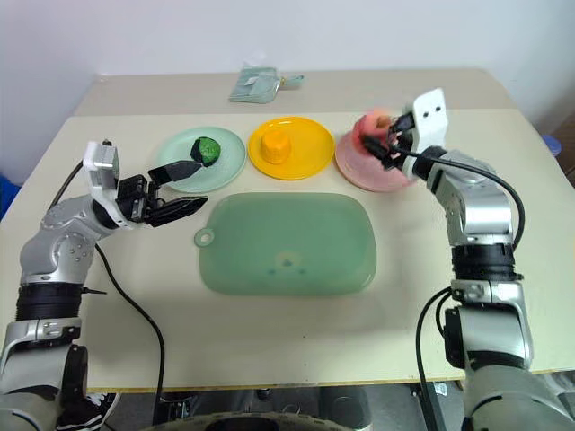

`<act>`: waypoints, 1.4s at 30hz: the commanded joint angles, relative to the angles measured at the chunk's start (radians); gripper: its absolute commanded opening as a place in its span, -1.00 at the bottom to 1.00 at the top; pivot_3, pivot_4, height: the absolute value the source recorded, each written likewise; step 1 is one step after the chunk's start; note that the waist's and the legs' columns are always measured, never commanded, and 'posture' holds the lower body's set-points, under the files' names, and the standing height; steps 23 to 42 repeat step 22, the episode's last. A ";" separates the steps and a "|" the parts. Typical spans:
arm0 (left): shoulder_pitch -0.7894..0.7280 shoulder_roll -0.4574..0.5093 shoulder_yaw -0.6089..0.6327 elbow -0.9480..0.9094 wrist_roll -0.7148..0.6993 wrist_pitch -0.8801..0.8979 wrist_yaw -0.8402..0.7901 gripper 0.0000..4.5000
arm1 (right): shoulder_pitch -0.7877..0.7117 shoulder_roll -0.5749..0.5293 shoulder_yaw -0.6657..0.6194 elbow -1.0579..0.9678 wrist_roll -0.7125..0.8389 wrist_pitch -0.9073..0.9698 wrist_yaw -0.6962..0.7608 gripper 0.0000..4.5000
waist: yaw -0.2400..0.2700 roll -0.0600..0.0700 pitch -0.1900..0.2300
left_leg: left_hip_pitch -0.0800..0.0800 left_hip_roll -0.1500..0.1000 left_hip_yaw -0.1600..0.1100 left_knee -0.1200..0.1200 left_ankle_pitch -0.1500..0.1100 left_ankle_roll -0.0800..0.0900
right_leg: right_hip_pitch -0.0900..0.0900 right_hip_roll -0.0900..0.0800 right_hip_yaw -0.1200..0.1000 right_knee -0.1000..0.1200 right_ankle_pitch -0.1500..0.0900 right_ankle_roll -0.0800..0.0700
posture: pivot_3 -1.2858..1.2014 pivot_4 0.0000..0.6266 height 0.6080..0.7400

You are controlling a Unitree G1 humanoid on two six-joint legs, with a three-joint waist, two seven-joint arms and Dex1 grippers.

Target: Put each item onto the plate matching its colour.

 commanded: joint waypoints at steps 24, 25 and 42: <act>0.123 -0.018 0.008 -0.210 -0.023 0.023 0.127 1.00 | 0.409 0.163 0.121 -0.601 0.194 -0.127 0.250 0.97 | -0.004 0.001 0.000 | 0.002 0.001 -0.001 0.001 -0.002 0.004 | 0.001 0.002 0.001 0.002 0.001 0.000 | 0.03 -0.52 1.00; 0.123 -0.018 0.008 -0.210 -0.023 0.023 0.127 1.00 | 0.409 0.163 0.121 -0.601 0.194 -0.127 0.250 0.97 | -0.004 0.001 0.000 | 0.002 0.001 -0.001 0.001 -0.002 0.004 | 0.001 0.002 0.001 0.002 0.001 0.000 | 0.03 -0.52 1.00; 0.123 -0.018 0.008 -0.210 -0.023 0.023 0.127 1.00 | 0.409 0.163 0.121 -0.601 0.194 -0.127 0.250 0.97 | -0.004 0.001 0.000 | 0.002 0.001 -0.001 0.001 -0.002 0.004 | 0.001 0.002 0.001 0.002 0.001 0.000 | 0.03 -0.52 1.00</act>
